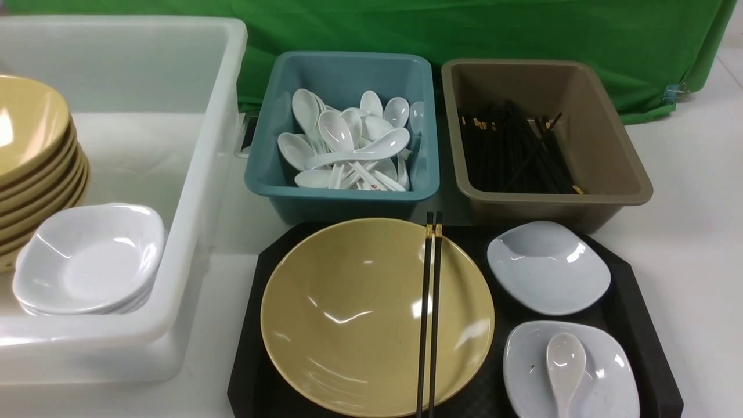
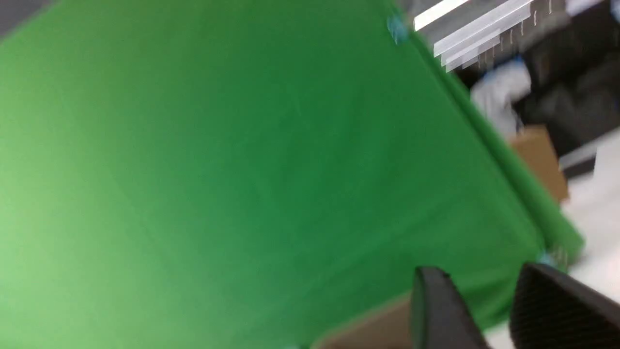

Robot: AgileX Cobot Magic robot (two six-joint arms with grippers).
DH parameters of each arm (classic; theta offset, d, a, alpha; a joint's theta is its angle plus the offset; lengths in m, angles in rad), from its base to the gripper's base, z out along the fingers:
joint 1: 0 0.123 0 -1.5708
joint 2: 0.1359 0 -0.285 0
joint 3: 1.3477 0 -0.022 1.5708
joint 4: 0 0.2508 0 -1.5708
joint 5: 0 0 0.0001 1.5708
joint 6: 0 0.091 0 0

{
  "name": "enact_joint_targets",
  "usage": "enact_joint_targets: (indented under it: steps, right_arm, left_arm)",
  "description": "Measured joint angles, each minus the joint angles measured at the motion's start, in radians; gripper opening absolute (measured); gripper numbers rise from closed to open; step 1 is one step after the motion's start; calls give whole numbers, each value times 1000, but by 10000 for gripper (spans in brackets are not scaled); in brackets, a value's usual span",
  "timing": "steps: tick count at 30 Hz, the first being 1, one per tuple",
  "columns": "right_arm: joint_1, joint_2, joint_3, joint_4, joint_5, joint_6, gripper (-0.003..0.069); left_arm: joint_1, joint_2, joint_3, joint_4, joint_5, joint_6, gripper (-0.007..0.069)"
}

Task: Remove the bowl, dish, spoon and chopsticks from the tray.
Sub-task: Use the right arm to grab the soup spoon in the middle

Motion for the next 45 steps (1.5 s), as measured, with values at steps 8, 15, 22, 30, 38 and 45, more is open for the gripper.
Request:
enact_joint_targets:
  steps: [8, 15, 22, 30, 38, 45]
  right_arm:
    - [346, 432, -583, -90, 903, -195, 9]
    - [639, 904, -781, -98, 1237, -244, 9]
    - [643, 1202, -797, -48, 1228, -266, 71]
    - [512, 1383, -798, 193, 1102, -416, 374]
    - [503, 1547, -798, 227, 1060, -424, 467]
    - [503, 1626, -798, 229, 1002, -424, 286]
  left_arm:
    - [-34, 340, -35, -264, 184, 347, -3]
    - [-381, 510, -100, -164, 257, 319, -9]
    - [-682, 639, -241, -118, 273, 343, -10]
    - [-791, 763, -353, -118, 272, 441, -10]
    - [-792, 849, -358, -117, 260, 491, -8]
    - [-792, 854, -359, -117, 246, 514, -6]
